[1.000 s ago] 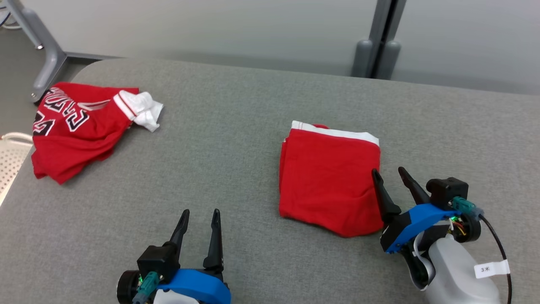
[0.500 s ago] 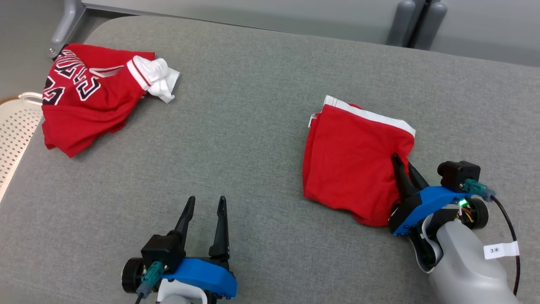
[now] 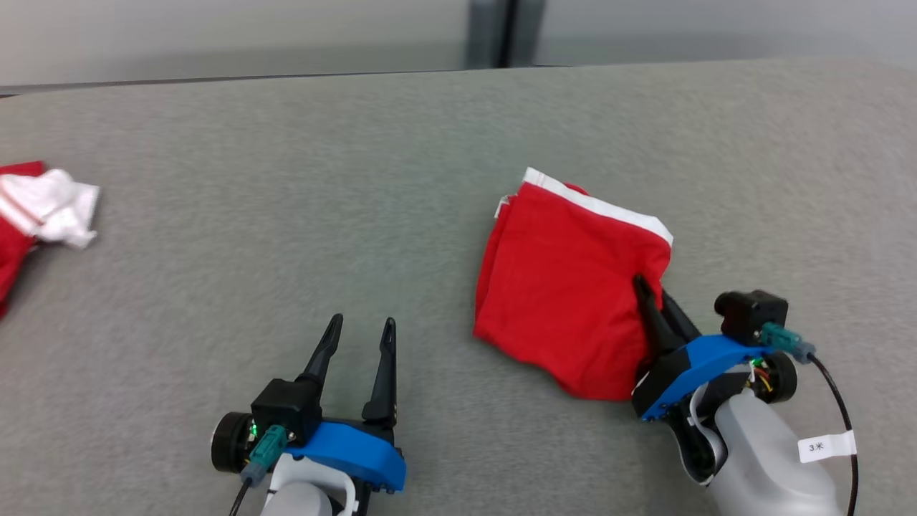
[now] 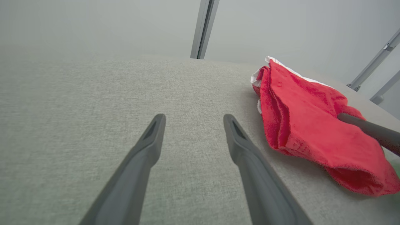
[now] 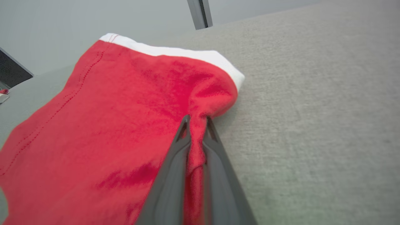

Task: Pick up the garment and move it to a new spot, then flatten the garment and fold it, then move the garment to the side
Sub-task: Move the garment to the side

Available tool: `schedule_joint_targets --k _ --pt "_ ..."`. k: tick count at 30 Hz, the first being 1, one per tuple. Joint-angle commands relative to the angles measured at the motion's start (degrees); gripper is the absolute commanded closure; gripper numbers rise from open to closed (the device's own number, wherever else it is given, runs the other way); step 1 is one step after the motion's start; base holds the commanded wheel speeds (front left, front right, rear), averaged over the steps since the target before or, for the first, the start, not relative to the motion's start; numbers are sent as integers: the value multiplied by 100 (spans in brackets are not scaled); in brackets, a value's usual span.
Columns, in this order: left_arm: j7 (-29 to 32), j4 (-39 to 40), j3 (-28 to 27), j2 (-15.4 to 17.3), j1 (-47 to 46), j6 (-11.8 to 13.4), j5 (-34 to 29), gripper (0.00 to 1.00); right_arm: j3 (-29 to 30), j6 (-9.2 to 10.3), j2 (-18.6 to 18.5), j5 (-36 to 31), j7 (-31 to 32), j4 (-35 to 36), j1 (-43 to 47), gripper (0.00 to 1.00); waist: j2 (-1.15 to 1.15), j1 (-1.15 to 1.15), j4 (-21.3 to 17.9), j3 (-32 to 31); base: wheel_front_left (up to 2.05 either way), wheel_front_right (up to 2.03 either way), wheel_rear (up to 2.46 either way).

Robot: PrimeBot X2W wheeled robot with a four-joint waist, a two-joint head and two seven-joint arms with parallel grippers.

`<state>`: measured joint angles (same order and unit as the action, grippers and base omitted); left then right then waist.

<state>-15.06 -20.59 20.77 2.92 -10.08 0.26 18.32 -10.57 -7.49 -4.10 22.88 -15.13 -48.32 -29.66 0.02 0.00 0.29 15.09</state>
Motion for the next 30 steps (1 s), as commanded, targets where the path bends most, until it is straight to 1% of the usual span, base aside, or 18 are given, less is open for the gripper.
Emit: schedule_joint_targets --k 1,6,9,13,16,20,23,27,30 --pt "-16 -27 -57 -2 -108 -27 -47 0 -64 0 15 26 0 54 113 100 -2 0 -651 -353 0 0 0" --pt "-17 -138 -85 0 -197 -121 -128 0 -333 0 77 143 0 128 183 100 -2 0 -1585 -347 0 0 0" --pt "-16 -208 -78 -3 -228 -172 -141 0 -453 0 77 238 -1 178 234 100 -2 0 -2025 -316 0 0 0" --pt "-17 -275 -41 -1 -325 -246 -198 0 -604 0 92 322 0 244 272 100 -2 0 -2430 -252 0 0 0" --pt "-17 -300 8 -1 -354 -267 -209 0 -669 0 91 380 0 289 323 100 -2 0 -2612 -198 0 0 0" --pt "-16 -342 71 4 -461 -275 -233 0 -708 0 32 397 0 319 266 100 -2 0 -2652 -75 0 0 0" --pt "-16 -385 134 3 -506 -295 -249 0 -755 0 -100 280 0 272 118 100 -2 0 -2530 32 0 0 0" --pt "-17 -408 210 -1 -650 -296 -286 0 -747 0 -454 52 -1 128 -167 100 -2 0 -2152 223 0 0 0" --pt "-16 -387 242 0 -702 -266 -342 0 -708 0 -879 -243 -1 -46 -570 100 -2 0 -1783 412 0 0 0"
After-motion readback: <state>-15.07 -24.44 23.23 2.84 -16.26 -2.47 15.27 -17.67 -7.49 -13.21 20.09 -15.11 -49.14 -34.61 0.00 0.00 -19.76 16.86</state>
